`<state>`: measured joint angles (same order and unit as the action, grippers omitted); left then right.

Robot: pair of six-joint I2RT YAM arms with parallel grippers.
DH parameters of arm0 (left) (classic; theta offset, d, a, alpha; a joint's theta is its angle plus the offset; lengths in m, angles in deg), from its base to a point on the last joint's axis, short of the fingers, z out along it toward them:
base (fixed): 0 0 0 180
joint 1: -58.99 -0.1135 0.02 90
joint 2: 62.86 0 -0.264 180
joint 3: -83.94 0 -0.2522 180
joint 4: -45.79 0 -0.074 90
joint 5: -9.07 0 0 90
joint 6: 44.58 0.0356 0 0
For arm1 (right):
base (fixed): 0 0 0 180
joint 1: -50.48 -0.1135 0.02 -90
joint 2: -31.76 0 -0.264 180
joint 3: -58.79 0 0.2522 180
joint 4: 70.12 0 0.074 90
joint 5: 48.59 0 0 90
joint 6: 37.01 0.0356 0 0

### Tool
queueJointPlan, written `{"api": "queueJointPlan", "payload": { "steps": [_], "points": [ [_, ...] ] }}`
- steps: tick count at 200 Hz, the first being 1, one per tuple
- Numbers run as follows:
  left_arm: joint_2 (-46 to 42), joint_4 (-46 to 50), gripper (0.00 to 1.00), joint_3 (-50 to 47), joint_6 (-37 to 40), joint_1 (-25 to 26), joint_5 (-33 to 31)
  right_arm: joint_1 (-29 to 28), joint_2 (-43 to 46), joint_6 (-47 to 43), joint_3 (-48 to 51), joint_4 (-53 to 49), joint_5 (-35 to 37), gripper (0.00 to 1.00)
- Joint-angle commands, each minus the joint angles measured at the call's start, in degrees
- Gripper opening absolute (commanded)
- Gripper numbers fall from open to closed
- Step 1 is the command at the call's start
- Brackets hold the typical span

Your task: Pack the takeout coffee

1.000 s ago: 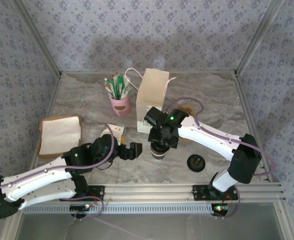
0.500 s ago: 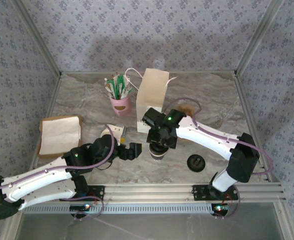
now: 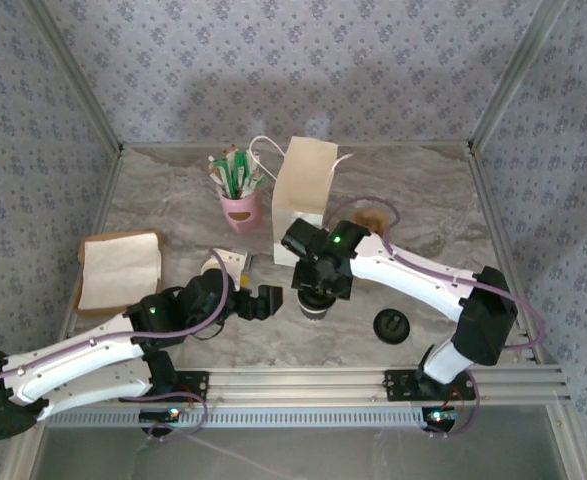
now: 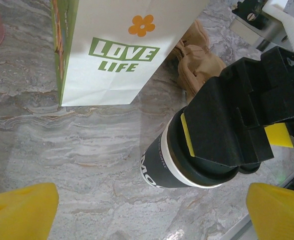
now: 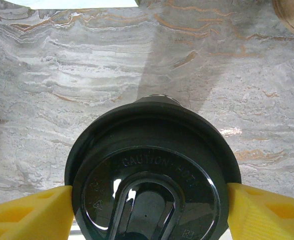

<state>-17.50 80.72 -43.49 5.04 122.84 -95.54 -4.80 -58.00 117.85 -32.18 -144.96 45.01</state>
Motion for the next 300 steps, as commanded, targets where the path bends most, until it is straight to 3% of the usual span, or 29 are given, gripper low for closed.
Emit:
{"api": "queueJointPlan", "payload": {
  "steps": [1, 300],
  "points": [
    [-0.9, -0.7, 0.96, -0.2, -0.6, -0.3, -0.6, -0.5, -0.5, -0.3, -1.7, -1.4, -0.4, 0.78],
    [-0.3, -1.3, 0.96, -0.2, -0.7, -0.6, -0.4, -1.6, -3.3, -0.4, 0.7, -0.3, -2.8, 0.78]
  ]
}}
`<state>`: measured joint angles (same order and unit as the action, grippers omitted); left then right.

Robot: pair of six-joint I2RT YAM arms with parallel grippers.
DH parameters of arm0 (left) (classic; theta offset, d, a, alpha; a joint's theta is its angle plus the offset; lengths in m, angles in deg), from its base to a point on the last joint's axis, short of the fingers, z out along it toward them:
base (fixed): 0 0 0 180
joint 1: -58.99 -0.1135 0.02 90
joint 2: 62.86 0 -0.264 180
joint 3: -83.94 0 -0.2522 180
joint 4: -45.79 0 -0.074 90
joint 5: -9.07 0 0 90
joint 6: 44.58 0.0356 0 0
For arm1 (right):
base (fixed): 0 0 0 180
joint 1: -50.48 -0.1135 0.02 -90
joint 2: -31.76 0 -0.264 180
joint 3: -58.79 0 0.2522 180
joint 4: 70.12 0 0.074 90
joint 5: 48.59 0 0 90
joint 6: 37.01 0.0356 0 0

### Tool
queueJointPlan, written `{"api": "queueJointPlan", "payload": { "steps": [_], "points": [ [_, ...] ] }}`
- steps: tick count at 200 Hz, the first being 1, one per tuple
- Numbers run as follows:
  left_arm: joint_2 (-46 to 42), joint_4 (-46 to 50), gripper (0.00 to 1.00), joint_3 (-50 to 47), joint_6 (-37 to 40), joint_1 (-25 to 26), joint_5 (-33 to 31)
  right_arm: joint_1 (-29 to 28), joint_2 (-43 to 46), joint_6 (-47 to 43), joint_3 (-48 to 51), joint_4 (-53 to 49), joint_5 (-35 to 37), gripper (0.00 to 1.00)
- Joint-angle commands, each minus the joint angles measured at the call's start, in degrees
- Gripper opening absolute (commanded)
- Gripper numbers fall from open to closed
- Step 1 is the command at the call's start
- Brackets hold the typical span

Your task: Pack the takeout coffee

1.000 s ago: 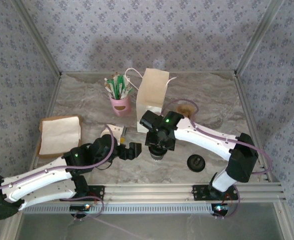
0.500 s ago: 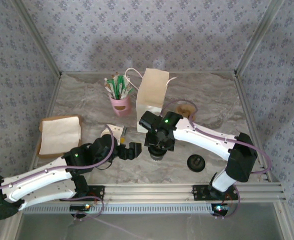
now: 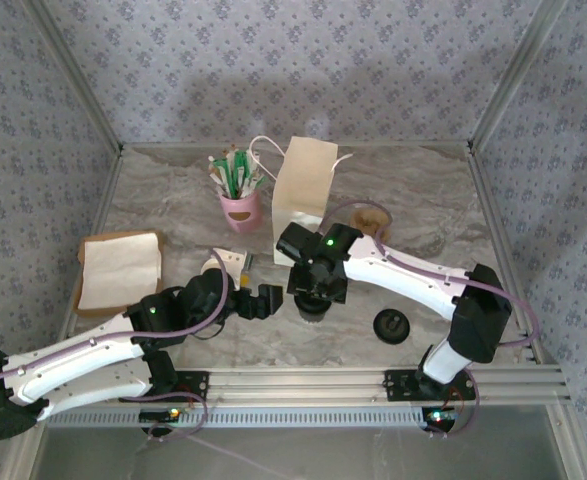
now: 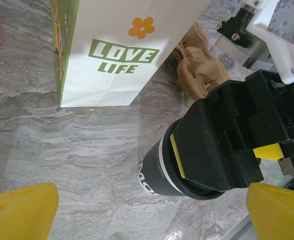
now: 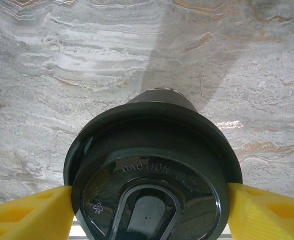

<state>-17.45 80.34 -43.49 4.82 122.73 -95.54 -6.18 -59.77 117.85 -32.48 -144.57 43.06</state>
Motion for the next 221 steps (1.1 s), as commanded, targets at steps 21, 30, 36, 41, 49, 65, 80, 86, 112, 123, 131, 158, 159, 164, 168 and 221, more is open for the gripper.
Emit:
{"api": "queueJointPlan", "payload": {
  "steps": [21, 30, 36, 41, 49, 65, 80, 86, 112, 123, 131, 158, 159, 164, 168, 221],
  "points": [
    [-0.4, -0.9, 0.96, -0.4, -0.6, -0.5, -0.4, -0.1, -1.6, -0.4, 1.0, -0.7, -0.9, 0.78],
    [-0.4, -0.9, 0.96, -0.4, -0.6, -0.4, -0.4, 0.0, -1.5, -0.4, 1.0, -0.7, -0.9, 0.78],
    [-0.4, -0.9, 0.96, -0.4, -0.6, -0.5, -0.4, 0.1, -1.5, -0.4, 1.0, -0.7, -0.9, 0.78],
    [-0.4, -1.0, 0.96, -0.5, -0.6, -0.6, -0.4, 0.1, -1.6, -0.4, 1.1, -0.8, -0.8, 0.78],
    [-0.4, -1.1, 0.96, -0.5, -0.6, -0.6, -0.4, 0.2, -1.6, -0.4, 1.2, -0.9, -0.8, 0.78],
    [-0.3, -1.3, 0.96, -0.5, -0.6, -0.6, -0.3, 0.4, -2.0, -0.4, 1.5, -1.2, -0.6, 0.78],
    [-0.3, -1.3, 0.96, -0.5, -0.7, -0.6, -0.3, 0.5, -2.4, -0.5, 1.8, -1.9, 0.2, 0.77],
    [-0.2, -1.3, 0.96, -0.5, -0.7, -0.6, -0.3, 0.6, -2.6, -0.4, 2.1, -1.9, 0.3, 0.77],
    [-0.1, -1.4, 0.96, -0.5, -0.6, -0.6, -0.3, 0.5, -3.3, -0.5, 2.7, -1.5, 1.0, 0.76],
    [-0.2, -1.4, 0.96, -0.6, -0.6, -0.6, -0.2, 0.4, -3.6, -0.5, 3.1, -1.2, 1.5, 0.76],
    [-0.2, -1.3, 0.96, -0.5, -0.7, -0.6, -0.2, 0.1, -3.7, -0.4, 3.3, -1.3, 1.7, 0.76],
    [-0.2, -1.4, 0.96, -0.6, -0.7, -0.6, -0.3, -0.6, -4.2, -0.5, 3.7, -1.7, 2.8, 0.76],
    [-0.1, -1.4, 0.96, -0.6, -0.7, -0.6, -0.3, -0.6, -4.2, -0.5, 3.7, -1.7, 2.8, 0.76],
    [-0.1, -1.4, 0.96, -0.6, -0.7, -0.6, -0.2, -0.6, -4.4, -0.5, 3.8, -1.6, 2.7, 0.76],
    [-0.1, -1.4, 0.96, -0.6, -0.7, -0.6, -0.2, -0.7, -4.7, -0.4, 3.9, -1.7, 2.8, 0.76],
    [-0.1, -1.4, 0.96, -0.5, -0.7, -0.7, -0.2, -0.7, -5.8, -0.5, 3.5, -2.1, 2.3, 0.76]
  ]
}}
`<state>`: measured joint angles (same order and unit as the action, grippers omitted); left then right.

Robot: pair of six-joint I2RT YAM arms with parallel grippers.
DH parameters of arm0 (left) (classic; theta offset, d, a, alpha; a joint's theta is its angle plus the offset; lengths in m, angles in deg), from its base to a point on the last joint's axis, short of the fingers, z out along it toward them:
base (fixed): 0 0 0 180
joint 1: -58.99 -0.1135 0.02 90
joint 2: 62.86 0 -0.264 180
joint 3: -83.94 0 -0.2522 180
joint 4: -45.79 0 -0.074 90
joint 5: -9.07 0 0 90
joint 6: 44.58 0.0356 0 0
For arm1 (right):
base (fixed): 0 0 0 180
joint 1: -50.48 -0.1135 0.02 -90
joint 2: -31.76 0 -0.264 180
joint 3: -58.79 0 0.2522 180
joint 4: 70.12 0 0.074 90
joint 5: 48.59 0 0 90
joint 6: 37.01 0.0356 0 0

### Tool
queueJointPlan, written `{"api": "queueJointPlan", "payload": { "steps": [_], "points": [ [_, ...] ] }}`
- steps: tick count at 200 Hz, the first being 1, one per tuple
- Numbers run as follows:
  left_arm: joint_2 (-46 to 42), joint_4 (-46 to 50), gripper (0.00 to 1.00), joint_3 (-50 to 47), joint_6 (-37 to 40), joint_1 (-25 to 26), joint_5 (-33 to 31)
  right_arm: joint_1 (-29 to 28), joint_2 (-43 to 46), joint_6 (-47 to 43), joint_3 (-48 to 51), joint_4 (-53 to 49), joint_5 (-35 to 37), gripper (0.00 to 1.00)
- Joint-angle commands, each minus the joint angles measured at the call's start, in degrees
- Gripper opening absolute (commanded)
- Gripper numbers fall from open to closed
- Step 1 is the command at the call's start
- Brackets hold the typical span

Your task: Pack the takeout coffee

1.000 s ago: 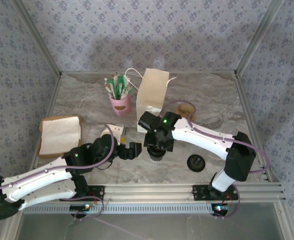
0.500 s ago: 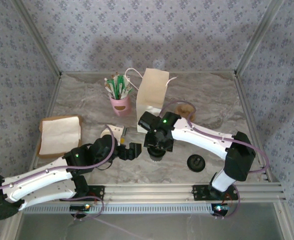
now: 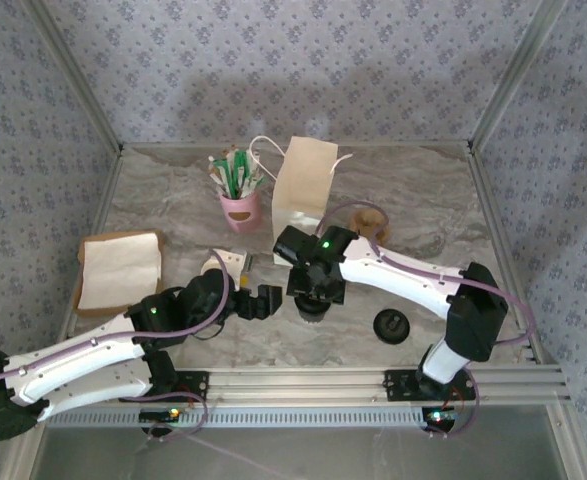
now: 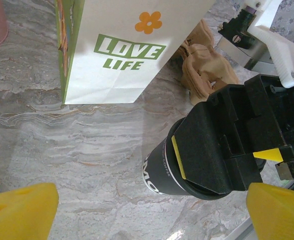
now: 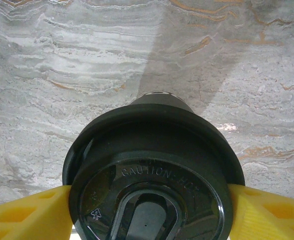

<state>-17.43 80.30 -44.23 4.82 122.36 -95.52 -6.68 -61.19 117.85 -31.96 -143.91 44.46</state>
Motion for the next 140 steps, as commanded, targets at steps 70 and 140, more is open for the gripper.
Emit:
{"api": "queueJointPlan", "payload": {
  "steps": [70, 140],
  "points": [
    [0.2, -1.6, 0.96, 0.5, -0.6, -0.4, -0.1, -0.2, 0.1, -0.4, -0.5, -5.8, 2.2, 0.84],
    [0.9, -1.6, 0.96, 1.1, -0.6, -0.4, 0.1, -0.2, 2.3, -0.4, -3.2, -7.0, 3.1, 0.9]
  ]
}}
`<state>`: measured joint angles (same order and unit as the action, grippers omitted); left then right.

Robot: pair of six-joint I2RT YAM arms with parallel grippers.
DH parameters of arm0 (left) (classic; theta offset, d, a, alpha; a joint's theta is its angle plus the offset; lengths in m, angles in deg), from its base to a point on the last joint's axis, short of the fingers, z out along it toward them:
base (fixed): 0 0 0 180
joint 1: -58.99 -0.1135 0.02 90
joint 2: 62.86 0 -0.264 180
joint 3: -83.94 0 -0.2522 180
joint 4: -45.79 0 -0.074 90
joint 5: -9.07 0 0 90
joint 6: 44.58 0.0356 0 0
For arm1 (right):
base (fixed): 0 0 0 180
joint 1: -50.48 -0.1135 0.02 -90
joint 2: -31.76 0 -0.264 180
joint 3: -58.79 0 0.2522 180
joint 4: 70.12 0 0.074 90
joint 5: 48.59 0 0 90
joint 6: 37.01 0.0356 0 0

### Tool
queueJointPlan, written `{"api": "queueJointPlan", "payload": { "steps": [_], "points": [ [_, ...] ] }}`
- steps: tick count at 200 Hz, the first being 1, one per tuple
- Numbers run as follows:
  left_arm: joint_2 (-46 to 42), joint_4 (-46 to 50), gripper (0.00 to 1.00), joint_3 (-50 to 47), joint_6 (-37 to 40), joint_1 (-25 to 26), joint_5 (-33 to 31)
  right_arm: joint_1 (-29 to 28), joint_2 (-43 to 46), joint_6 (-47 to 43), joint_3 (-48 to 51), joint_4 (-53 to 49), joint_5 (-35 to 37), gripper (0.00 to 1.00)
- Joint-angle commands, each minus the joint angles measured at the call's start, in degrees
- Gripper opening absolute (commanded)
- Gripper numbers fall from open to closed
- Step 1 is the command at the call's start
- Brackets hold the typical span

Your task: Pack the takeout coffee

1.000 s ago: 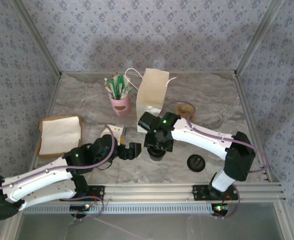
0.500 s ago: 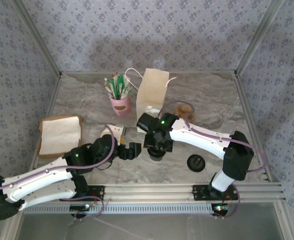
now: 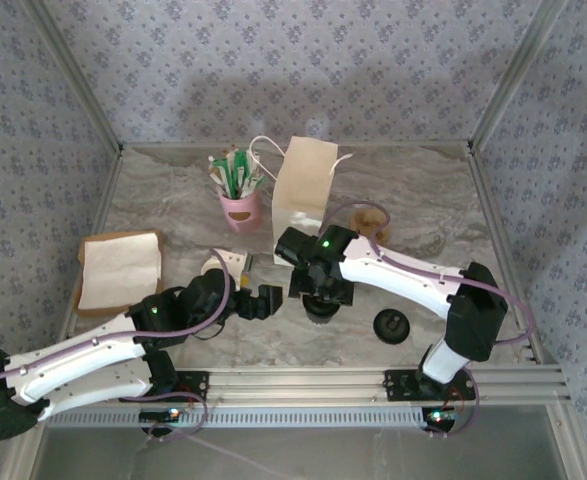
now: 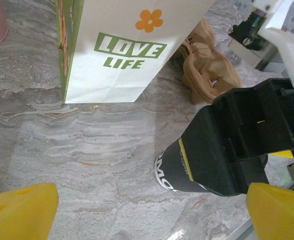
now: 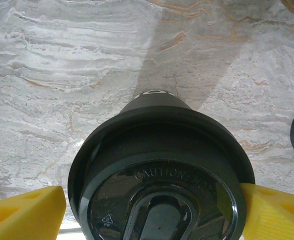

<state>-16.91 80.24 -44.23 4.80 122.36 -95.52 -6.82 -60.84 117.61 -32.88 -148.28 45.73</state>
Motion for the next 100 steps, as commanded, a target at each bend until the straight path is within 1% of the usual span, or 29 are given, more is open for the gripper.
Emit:
{"api": "queueJointPlan", "payload": {
  "steps": [1, 65, 75, 100],
  "points": [
    [0.4, -1.5, 0.96, 1.1, -0.6, -0.4, 0.1, -0.1, 1.9, -0.1, -2.3, -2.6, 1.8, 0.9],
    [1.9, -2.0, 0.96, 1.9, -0.6, -0.3, 0.5, 0.4, 2.6, -0.1, -0.7, -0.9, 2.0, 0.9],
    [2.4, -2.3, 0.92, 2.0, -0.5, -0.4, 0.9, 0.7, 2.4, -0.1, -0.2, -0.6, 1.8, 0.9],
    [5.0, -4.3, 0.76, 2.3, -0.8, -0.4, 3.1, 1.3, 1.9, -0.2, 1.0, 1.1, 0.5, 0.93]
  ]
}}
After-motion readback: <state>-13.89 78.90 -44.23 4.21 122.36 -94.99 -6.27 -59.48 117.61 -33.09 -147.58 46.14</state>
